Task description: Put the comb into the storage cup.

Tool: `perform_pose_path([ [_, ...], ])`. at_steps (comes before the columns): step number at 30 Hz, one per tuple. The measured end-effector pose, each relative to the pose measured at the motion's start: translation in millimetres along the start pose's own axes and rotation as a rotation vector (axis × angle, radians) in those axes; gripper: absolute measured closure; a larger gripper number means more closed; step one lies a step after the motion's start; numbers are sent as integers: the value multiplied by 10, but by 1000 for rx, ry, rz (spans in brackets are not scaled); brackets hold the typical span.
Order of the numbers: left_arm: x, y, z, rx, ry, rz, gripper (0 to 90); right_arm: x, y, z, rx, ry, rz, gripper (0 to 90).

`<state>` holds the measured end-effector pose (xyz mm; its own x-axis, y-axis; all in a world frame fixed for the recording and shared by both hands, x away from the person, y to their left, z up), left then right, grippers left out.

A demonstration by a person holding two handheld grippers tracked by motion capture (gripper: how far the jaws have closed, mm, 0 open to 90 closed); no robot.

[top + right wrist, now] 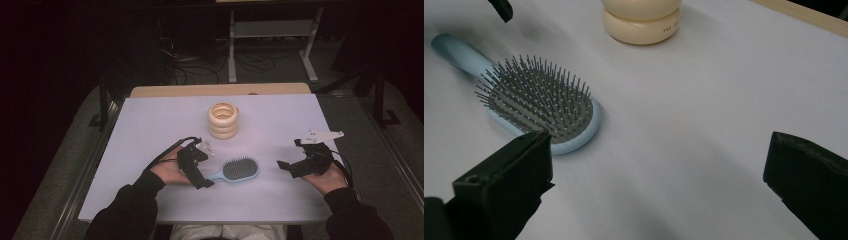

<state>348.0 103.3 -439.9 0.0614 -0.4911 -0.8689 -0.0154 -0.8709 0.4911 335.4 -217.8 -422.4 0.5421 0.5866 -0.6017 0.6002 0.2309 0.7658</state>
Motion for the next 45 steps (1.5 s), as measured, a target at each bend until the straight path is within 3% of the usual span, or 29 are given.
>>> perform_pose_path([
  [7,85,-24,-59,-17,6,5,0,3,-2,-1,1,1,-3,0],
  [13,144,-57,-92,-44,-27,34,0,2,-1,-3,-2,3,-1,0],
  [19,156,-36,-132,-61,-17,71,0,11,-3,-8,-6,5,-6,0],
  [22,190,-19,-117,-57,-31,64,3,12,-2,-9,-8,6,-6,0],
  [32,275,74,-24,0,-37,50,133,15,-2,-19,-11,9,-8,0],
  [38,338,71,-10,-7,-35,15,198,23,-5,-24,-11,9,-12,0],
  [45,321,82,4,24,-28,6,372,23,-5,-23,-11,12,-12,0],
])
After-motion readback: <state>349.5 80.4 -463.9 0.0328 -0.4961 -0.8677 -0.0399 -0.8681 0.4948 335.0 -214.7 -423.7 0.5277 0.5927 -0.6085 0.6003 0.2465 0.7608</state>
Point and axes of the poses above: each handheld gripper's, and its own axes: x roughly forward along the jaws, y roughly out of its top, z roughly to its right, the point moved 4 cm from there along x, roughly forward along the jaws, and after that the axes turned 14 degrees about x, right-handed, at the moved point
